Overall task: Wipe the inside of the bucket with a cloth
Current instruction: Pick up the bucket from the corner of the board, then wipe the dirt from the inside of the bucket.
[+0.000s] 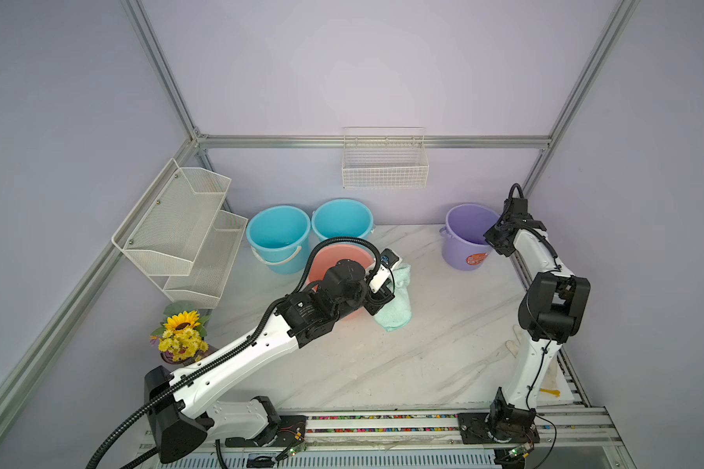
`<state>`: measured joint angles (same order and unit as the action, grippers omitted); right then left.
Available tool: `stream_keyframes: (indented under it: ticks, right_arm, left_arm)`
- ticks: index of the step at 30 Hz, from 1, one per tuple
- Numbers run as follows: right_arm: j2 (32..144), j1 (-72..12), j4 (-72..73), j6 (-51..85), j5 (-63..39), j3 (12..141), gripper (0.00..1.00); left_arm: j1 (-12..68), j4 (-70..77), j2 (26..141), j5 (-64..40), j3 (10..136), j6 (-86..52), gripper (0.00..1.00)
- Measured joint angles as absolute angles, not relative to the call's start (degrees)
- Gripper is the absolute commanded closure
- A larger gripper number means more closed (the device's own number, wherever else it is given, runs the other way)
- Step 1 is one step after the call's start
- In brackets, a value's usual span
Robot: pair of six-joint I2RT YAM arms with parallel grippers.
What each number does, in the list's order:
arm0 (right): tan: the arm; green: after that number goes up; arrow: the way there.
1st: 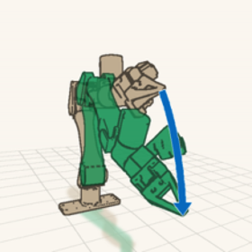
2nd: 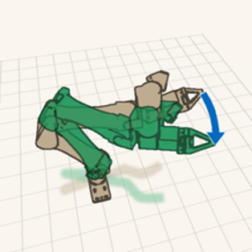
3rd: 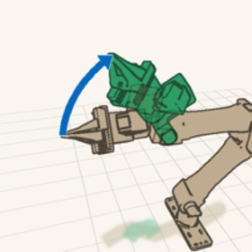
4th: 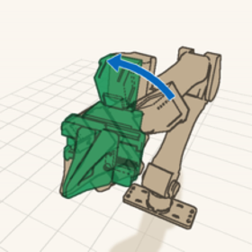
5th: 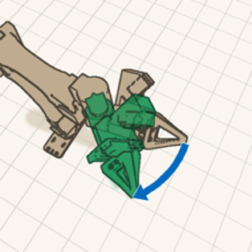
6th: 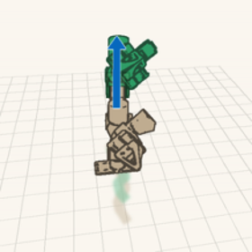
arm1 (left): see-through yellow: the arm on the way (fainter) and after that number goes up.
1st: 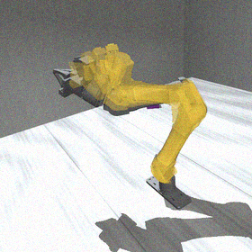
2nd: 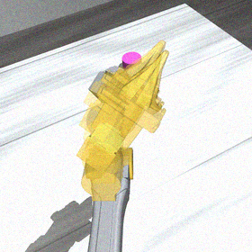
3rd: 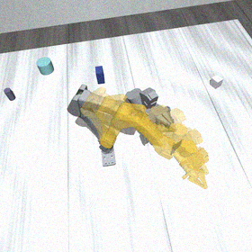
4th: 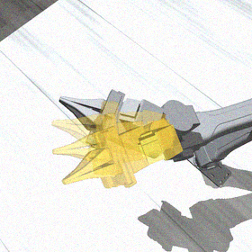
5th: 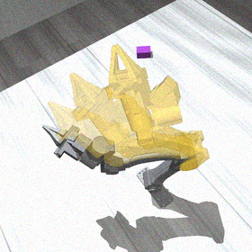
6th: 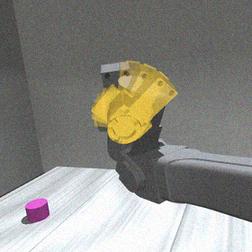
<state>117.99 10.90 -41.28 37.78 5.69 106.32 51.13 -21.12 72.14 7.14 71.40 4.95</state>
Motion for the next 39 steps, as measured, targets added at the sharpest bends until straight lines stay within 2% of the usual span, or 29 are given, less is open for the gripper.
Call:
stream_keyframes:
  ticks: [3,11,17,28,34,39]
  right_arm:
    - [117.95,10.94,-41.32,37.12,5.91,106.19,1.00]
    - [111.81,10.70,-42.63,32.18,5.74,100.90,1.00]
    - [100.62,7.29,-44.93,27.20,6.09,94.48,1.00]
    - [84.40,-18.28,-45.98,21.71,10.17,82.54,1.00]
    - [81.97,-27.79,-46.61,24.43,13.58,81.10,1.00]
    - [81.47,-32.08,-47.59,26.39,16.23,81.10,1.00]
  left_arm:
    - [51.13,-22.37,72.73,7.33,73.01,4.27,1.00]
    - [51.13,-24.32,75.57,5.67,78.70,0.25,1.00]
    - [51.13,-24.73,77.45,2.59,82.06,-5.04,1.00]
    - [51.13,-24.60,80.88,0.23,83.66,-13.39,1.00]
    - [51.13,-25.45,85.03,4.29,87.57,-17.50,1.00]
    - [51.51,-26.22,87.59,8.84,87.64,-20.25,1.00]
